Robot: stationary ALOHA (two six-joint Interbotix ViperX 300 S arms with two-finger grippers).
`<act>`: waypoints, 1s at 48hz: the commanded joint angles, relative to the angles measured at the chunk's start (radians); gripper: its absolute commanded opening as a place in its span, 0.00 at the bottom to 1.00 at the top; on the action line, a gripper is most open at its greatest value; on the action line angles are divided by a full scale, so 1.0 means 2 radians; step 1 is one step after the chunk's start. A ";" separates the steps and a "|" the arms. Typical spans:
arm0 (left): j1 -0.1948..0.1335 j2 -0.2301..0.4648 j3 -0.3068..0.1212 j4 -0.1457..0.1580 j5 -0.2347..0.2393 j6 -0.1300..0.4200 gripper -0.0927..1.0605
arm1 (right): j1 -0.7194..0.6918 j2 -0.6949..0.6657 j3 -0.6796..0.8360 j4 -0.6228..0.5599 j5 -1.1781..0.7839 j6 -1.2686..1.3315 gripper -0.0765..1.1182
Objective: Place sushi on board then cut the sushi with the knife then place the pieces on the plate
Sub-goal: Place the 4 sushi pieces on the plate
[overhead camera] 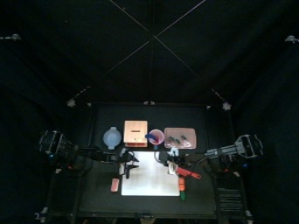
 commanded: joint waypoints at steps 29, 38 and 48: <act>0.002 -0.002 -0.011 0.000 -0.002 0.001 0.72 | -0.324 -0.097 0.139 -0.048 -0.010 0.001 0.61; 0.002 -0.002 -0.011 0.001 -0.002 0.001 0.72 | -0.337 -0.061 0.145 -0.051 -0.038 -0.001 0.61; 0.002 -0.002 -0.010 0.001 -0.002 0.001 0.72 | -0.345 -0.005 0.140 -0.051 -0.043 -0.002 0.71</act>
